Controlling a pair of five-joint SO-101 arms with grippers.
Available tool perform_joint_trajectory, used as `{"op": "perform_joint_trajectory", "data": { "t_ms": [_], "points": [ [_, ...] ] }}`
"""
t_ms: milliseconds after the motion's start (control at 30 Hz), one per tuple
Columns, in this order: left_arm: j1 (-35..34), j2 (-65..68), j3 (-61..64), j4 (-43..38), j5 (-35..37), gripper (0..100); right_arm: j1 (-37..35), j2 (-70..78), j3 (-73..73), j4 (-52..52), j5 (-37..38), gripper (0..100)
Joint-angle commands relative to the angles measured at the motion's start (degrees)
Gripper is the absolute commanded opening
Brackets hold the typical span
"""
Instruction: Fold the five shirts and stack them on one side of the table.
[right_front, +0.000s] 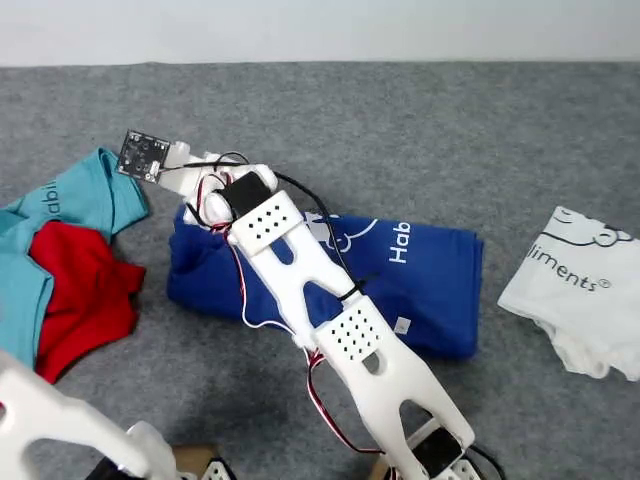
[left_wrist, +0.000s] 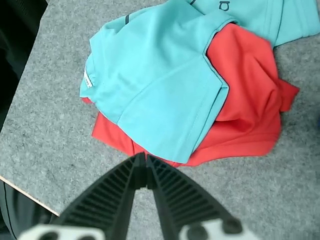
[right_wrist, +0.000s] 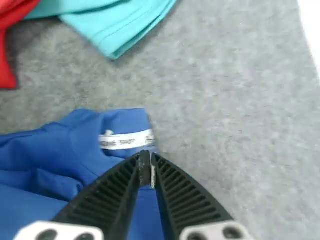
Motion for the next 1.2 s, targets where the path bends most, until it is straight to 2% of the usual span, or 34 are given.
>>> {"op": "perform_joint_trajectory", "data": {
  "t_ms": [0,133,233,367,633,767,967,1067,1167],
  "points": [
    [-0.2,-1.4,-0.1,0.7,-0.5,1,-1.4,1.0,0.8,-1.7,0.2,1.0],
    [-0.3,-1.3,0.0,0.7,-0.5,1,1.0,5.8,2.9,-8.8,0.5,1.0],
    [-0.3,-1.3,0.3,0.7,-0.5,1,3.5,7.4,2.8,-10.2,0.5,1.0],
    [-0.3,-1.6,1.5,0.7,-0.5,1,4.4,5.2,-0.3,-6.3,0.3,1.0],
    [-0.3,-1.6,1.7,0.7,-0.5,1,1.5,1.5,-9.1,2.8,0.1,1.0],
    [-0.3,-1.6,1.6,0.6,-0.5,1,2.0,-3.4,-9.8,9.5,-5.4,1.0],
    [-0.3,-1.6,1.6,0.6,-0.5,1,6.2,-12.1,-9.8,27.4,-16.0,1.0],
    [-0.3,-1.6,1.6,0.8,-0.5,1,10.4,-16.1,-6.9,28.1,-22.4,1.0],
    [-0.3,-1.6,1.6,1.0,-0.5,1,12.8,-21.0,-0.1,28.2,-25.2,0.9]
  ]
}}
